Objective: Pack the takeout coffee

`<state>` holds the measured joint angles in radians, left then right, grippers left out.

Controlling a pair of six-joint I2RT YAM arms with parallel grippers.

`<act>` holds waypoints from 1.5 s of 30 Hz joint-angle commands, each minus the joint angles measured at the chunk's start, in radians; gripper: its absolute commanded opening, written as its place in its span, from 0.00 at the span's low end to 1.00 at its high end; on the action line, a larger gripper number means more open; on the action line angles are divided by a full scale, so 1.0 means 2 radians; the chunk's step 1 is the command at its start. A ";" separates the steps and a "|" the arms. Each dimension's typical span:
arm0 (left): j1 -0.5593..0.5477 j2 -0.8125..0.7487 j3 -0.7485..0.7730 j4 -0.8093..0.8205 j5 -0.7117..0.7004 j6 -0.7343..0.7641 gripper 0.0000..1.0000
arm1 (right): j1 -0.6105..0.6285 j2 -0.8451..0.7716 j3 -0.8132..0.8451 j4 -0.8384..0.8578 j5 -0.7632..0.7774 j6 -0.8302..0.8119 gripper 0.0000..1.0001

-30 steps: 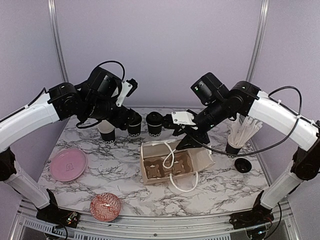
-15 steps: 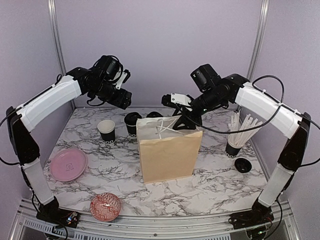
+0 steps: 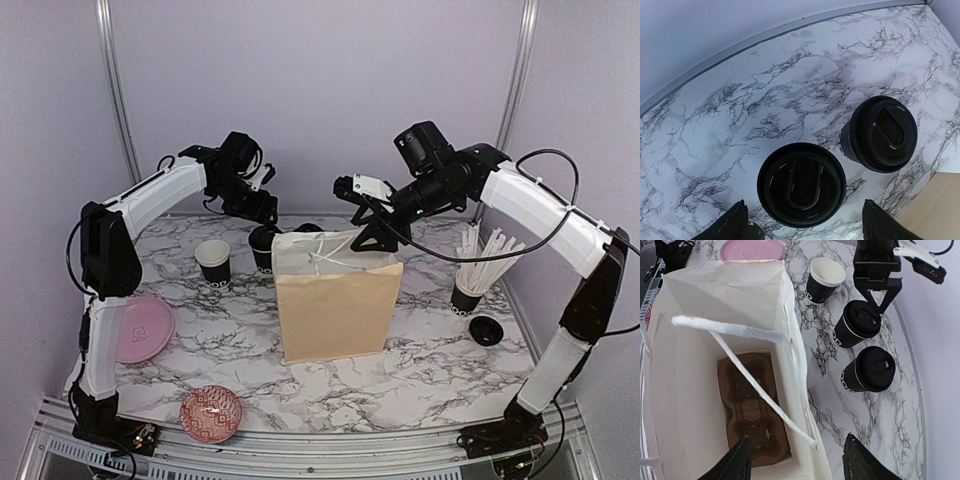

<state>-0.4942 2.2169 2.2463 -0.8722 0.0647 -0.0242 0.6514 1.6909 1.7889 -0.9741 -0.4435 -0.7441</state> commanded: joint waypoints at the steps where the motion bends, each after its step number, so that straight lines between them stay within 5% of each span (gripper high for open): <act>1: 0.000 0.021 0.013 -0.024 0.015 -0.011 0.76 | -0.003 -0.028 0.015 -0.006 -0.015 0.014 0.61; 16: -0.009 0.052 0.017 -0.025 -0.044 -0.008 0.77 | -0.002 -0.034 0.007 -0.008 -0.019 0.017 0.61; 45: -0.022 0.069 0.017 -0.038 -0.054 0.010 0.82 | -0.003 -0.039 -0.001 -0.011 -0.019 0.017 0.61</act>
<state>-0.5316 2.3501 2.2932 -0.9051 -0.0216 -0.0200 0.6514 1.6363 1.7870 -0.9878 -0.4679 -0.7254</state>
